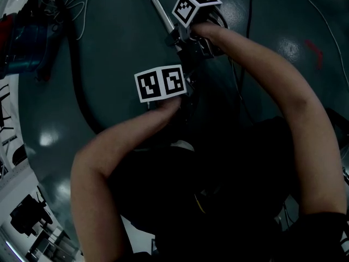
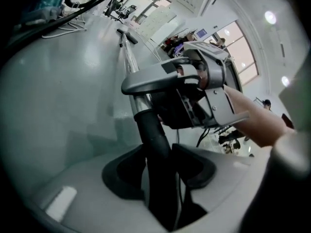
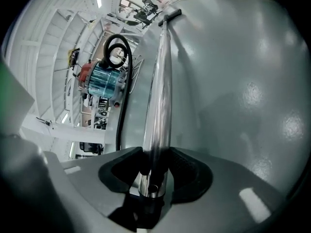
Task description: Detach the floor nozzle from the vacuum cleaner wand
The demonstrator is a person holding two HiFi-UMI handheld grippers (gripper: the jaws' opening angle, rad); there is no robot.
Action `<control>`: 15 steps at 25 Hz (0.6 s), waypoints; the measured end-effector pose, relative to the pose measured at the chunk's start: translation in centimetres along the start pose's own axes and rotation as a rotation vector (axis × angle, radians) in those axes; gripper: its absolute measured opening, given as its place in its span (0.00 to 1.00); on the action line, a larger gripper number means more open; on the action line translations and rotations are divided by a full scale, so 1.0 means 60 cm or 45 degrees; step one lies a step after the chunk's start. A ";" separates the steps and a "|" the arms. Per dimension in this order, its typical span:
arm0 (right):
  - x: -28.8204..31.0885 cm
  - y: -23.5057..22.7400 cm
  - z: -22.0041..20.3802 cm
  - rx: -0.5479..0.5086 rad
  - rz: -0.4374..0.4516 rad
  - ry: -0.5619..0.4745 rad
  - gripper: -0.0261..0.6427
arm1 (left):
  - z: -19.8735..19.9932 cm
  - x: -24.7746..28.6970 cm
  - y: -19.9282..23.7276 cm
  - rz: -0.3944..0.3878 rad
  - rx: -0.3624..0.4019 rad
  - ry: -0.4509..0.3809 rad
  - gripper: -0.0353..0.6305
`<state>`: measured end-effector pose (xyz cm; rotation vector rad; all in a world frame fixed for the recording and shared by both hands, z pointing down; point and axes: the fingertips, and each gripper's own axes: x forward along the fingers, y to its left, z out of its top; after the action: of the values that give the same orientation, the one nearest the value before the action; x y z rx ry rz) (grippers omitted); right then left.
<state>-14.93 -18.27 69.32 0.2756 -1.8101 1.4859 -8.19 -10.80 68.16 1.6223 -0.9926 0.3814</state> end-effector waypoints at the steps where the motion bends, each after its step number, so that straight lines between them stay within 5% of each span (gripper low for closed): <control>1: 0.006 0.000 -0.005 0.020 0.010 0.020 0.31 | -0.006 0.000 0.004 0.007 0.016 0.014 0.32; 11: 0.041 0.010 -0.003 0.129 0.035 0.006 0.29 | -0.016 -0.017 0.039 0.146 0.179 0.024 0.32; 15: 0.044 0.017 0.006 0.134 0.065 0.012 0.29 | -0.006 -0.032 0.046 0.196 0.102 -0.039 0.31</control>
<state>-17.50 -17.51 70.28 0.2753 -1.7461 1.6180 -11.35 -9.69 68.71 1.6326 -1.1417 0.5075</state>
